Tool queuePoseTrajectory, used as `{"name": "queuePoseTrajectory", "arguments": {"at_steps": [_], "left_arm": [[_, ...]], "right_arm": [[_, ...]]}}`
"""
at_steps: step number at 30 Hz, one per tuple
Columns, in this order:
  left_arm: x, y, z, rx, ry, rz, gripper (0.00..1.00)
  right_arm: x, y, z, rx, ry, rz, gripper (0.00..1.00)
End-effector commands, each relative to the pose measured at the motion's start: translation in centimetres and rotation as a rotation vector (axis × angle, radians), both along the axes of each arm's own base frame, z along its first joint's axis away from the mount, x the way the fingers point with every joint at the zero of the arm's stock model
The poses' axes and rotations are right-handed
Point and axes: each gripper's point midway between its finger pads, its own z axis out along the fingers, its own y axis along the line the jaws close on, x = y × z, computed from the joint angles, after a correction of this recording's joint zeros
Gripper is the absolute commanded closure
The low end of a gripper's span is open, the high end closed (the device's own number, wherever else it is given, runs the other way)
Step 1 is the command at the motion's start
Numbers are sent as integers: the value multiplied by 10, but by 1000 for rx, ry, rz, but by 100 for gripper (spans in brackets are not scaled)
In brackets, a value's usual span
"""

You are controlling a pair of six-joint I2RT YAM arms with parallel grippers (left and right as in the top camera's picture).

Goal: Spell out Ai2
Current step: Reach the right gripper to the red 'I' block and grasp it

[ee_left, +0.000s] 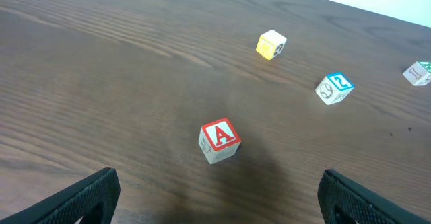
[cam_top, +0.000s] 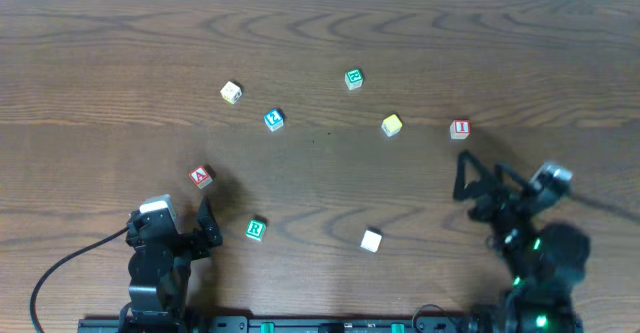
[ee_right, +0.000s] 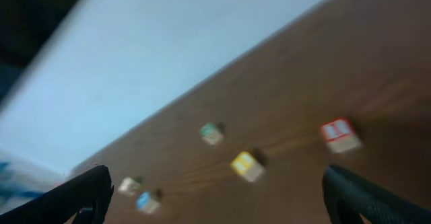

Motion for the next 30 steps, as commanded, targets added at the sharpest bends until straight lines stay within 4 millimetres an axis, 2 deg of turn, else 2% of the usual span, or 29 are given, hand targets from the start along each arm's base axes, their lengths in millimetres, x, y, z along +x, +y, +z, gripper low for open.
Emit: {"name": "queuePoseTrajectory", "arguments": {"at_steps": [1, 8, 11, 15, 17, 22, 30], "left_arm": [[0, 2, -7, 20, 12, -1, 5], [0, 2, -7, 20, 12, -1, 5], [0, 2, -7, 20, 12, -1, 4], [0, 2, -7, 20, 12, -1, 5], [0, 2, -7, 20, 12, -1, 5], [0, 2, -7, 20, 12, -1, 4], [0, 2, -7, 20, 12, -1, 5]], "right_arm": [[22, -20, 11, -148, 72, -27, 1], [91, -39, -10, -306, 445, 104, 1], [113, -43, -26, -350, 592, 186, 1], [136, -49, -51, -399, 733, 272, 7], [147, -51, -66, -428, 789, 305, 7], [159, -53, -106, -515, 912, 347, 5], [155, -44, -157, -636, 1042, 419, 5]]}}
